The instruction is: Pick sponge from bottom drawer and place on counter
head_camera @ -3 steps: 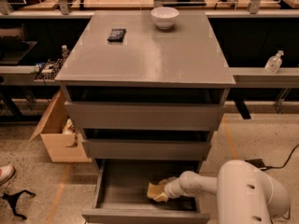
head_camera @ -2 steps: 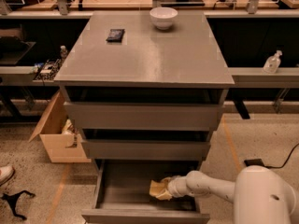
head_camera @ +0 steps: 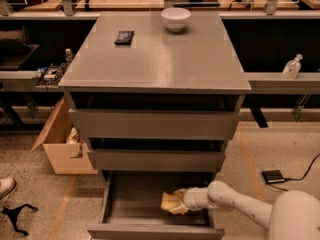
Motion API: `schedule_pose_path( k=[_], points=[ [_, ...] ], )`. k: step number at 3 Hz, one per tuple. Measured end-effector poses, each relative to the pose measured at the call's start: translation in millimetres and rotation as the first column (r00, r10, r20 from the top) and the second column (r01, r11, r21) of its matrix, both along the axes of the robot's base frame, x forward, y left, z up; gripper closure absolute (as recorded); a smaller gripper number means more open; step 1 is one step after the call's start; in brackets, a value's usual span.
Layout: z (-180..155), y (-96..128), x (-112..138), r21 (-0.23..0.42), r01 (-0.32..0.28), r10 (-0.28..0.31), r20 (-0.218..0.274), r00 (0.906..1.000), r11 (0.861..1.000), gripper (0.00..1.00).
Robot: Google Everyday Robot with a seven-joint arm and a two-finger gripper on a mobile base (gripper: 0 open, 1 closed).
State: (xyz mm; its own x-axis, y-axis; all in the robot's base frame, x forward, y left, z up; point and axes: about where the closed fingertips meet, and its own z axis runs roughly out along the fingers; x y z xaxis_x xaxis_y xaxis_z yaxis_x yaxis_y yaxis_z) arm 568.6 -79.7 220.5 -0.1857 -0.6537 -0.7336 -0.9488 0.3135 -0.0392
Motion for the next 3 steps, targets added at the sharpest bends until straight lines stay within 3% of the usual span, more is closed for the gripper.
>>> schedule_pose_path(
  k=[1,2,3],
  points=[
    [-0.3,0.4,0.3,-0.001,0.001,-0.001,0.0,1.0,1.0,1.0],
    [27.8,7.2,-4.5,0.012,-0.037,0.036,0.058,0.9977,0.999,1.0],
    [81.6,10.8,-11.4,0.002,-0.078,0.077,0.17,0.9825,0.997,1.0]
  ],
)
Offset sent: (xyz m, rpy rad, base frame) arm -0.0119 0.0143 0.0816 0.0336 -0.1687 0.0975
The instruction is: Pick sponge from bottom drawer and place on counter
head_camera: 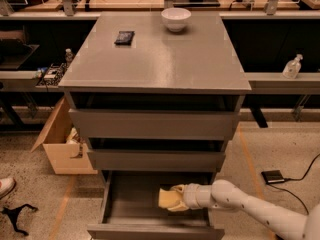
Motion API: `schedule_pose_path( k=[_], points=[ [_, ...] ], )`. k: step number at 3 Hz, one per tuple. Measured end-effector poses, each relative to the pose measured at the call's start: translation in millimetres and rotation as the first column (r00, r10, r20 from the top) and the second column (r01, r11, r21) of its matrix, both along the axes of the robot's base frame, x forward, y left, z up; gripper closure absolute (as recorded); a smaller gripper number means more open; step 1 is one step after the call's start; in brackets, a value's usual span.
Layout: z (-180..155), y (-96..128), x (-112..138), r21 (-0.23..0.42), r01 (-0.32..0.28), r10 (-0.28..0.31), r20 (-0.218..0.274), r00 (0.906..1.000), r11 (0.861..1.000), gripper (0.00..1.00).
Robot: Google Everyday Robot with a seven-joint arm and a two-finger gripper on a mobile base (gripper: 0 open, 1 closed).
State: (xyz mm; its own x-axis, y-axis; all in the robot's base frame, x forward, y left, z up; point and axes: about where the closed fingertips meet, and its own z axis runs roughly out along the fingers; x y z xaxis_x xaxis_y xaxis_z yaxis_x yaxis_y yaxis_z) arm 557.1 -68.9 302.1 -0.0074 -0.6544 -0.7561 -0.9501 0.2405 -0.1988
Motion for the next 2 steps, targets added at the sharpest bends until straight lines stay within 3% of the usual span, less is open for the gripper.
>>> schedule_pose_path(
  k=[1,2],
  points=[
    [65.5,11.2,-18.5,-0.034,-0.052,0.055,0.112,0.9922,0.998,1.0],
    [116.7,19.8,-25.6,-0.04,-0.086,0.091,0.145,0.9853,0.995,1.0]
  ],
)
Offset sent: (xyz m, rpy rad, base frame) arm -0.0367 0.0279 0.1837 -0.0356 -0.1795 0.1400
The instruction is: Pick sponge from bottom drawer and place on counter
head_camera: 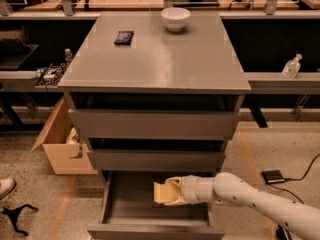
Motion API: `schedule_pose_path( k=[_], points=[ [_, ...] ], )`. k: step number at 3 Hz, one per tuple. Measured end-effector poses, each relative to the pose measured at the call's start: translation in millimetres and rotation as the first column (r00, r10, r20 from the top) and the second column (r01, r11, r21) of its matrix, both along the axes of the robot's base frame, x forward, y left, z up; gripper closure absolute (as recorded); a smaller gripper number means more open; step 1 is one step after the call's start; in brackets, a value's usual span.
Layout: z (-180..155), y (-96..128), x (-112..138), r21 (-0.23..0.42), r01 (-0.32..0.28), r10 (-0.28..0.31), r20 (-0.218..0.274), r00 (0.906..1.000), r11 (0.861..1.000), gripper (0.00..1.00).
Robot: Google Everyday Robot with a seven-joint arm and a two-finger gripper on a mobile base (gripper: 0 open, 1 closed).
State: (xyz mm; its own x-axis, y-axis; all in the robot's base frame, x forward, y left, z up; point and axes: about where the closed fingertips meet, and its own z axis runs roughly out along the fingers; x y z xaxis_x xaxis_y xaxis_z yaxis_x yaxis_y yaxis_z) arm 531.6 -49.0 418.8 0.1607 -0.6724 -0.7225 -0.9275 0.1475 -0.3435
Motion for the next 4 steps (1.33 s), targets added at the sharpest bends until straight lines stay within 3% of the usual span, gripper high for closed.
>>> schedule_pose_path(
  k=[1,2,3,4],
  points=[
    [11.2,0.7,0.6,-0.006,-0.008,0.008,0.011,0.9999,1.0,1.0],
    [36.7,10.5,-7.7,-0.01,-0.038,0.039,0.059,0.9975,0.999,1.0],
    [101.8,33.0,-35.9,-0.055,-0.117,0.125,0.191,0.9735,0.992,1.0],
    [173.2,54.1,-73.4,-0.122,-0.178,0.209,0.327,0.9218,0.976,1.0]
  ],
)
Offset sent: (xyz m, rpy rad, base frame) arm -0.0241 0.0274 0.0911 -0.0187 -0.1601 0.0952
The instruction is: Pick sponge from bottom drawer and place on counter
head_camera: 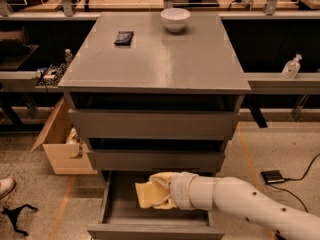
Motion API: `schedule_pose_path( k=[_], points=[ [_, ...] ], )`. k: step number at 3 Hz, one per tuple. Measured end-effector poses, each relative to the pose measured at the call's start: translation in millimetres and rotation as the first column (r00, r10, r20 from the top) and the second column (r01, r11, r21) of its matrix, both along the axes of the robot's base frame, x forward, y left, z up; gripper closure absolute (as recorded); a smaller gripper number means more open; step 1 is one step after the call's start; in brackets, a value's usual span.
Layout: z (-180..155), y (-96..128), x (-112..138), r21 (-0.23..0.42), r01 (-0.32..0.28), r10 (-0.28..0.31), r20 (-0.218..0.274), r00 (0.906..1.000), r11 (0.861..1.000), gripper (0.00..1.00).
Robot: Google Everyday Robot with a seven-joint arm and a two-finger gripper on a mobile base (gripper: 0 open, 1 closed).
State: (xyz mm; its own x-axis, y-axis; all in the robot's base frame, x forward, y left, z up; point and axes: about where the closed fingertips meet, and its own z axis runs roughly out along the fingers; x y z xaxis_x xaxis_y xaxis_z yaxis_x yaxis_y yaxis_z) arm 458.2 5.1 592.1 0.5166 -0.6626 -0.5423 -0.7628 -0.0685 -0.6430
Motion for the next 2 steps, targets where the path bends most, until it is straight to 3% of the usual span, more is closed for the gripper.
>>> schedule_pose_path(
  k=[1,2],
  points=[
    [75.2,16.0,-28.5,-0.035,-0.051,0.056,0.15,0.9871,0.998,1.0],
    [73.5,17.9,-28.0,-0.028,-0.052,0.056,0.144,0.988,0.998,1.0]
  ],
)
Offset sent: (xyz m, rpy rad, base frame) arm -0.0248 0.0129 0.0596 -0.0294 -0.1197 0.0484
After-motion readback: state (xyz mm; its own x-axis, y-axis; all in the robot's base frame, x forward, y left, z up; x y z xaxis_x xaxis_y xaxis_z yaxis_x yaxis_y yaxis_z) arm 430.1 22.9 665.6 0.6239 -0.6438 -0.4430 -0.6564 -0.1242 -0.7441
